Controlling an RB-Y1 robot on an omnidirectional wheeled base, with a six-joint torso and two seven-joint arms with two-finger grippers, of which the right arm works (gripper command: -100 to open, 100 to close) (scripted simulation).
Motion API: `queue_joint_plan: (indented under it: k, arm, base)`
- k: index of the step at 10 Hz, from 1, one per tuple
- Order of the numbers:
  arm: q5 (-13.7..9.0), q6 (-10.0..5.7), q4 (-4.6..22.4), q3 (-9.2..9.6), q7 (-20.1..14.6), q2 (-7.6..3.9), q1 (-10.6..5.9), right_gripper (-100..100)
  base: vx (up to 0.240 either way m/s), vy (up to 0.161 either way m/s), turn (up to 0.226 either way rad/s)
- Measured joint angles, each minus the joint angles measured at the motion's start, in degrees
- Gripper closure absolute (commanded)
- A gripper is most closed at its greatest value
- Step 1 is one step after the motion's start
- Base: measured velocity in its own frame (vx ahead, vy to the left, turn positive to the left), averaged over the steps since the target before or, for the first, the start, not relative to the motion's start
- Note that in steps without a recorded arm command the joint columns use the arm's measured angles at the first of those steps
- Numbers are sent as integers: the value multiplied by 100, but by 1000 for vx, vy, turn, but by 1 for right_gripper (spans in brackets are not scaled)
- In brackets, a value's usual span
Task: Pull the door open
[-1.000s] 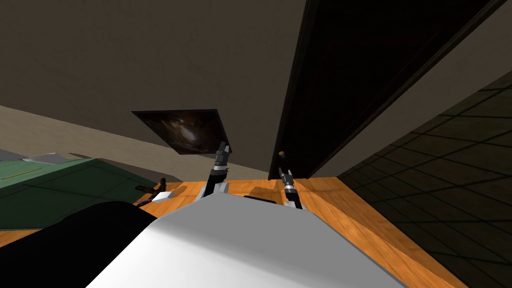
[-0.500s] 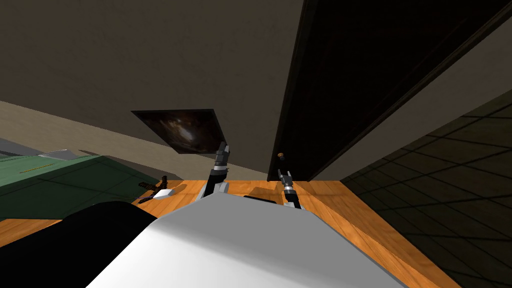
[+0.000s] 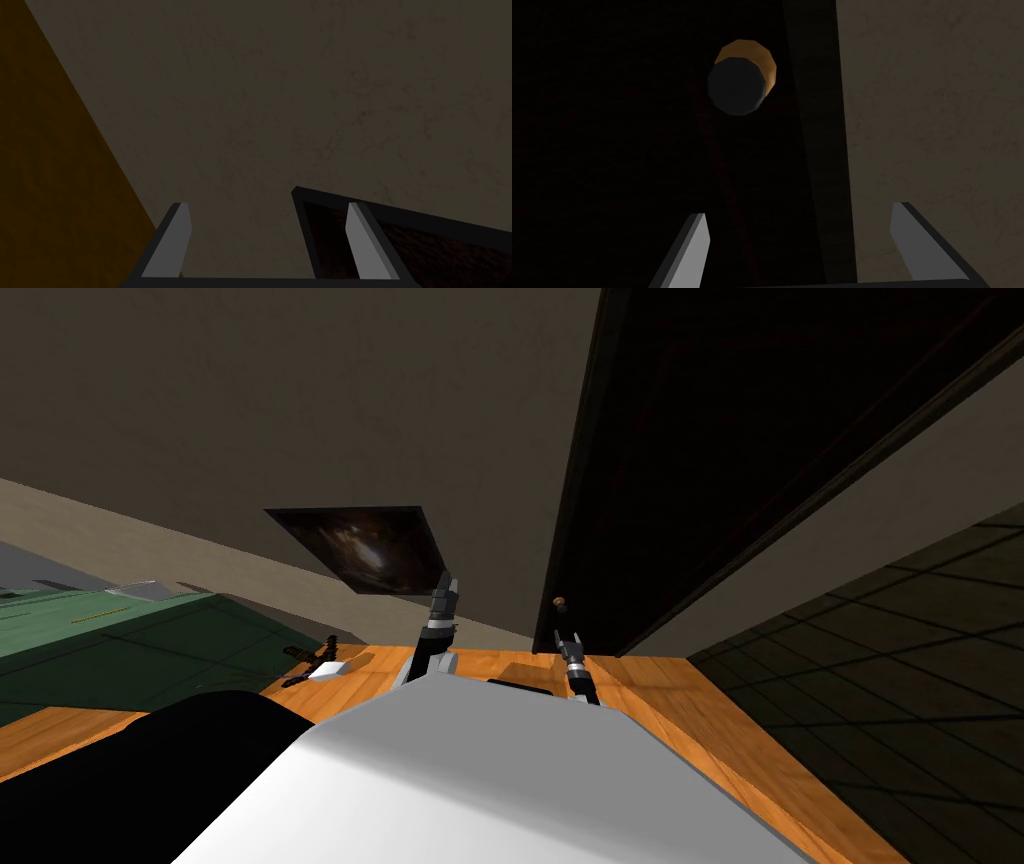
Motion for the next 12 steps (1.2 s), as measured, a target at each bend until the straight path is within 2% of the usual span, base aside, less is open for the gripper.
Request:
queue_joint_plan:
  k: [5,7,9,10,12]
  arm:
    - [-28,-116,480,72,516,-1,-132,-100]
    - [-35,-142,591,85,636,-4,-170,-100]
    - [-74,-208,668,-4,495,-166,-153,-100]
    - [-95,-286,844,-51,424,-220,-230,-100]
    - [-145,-360,881,-166,234,-422,-170,-100]
  base:
    - [59,-109,62]
    - [10,24,86]
    - [15,161,83]
    - [80,167,138]
    - [107,116,146]
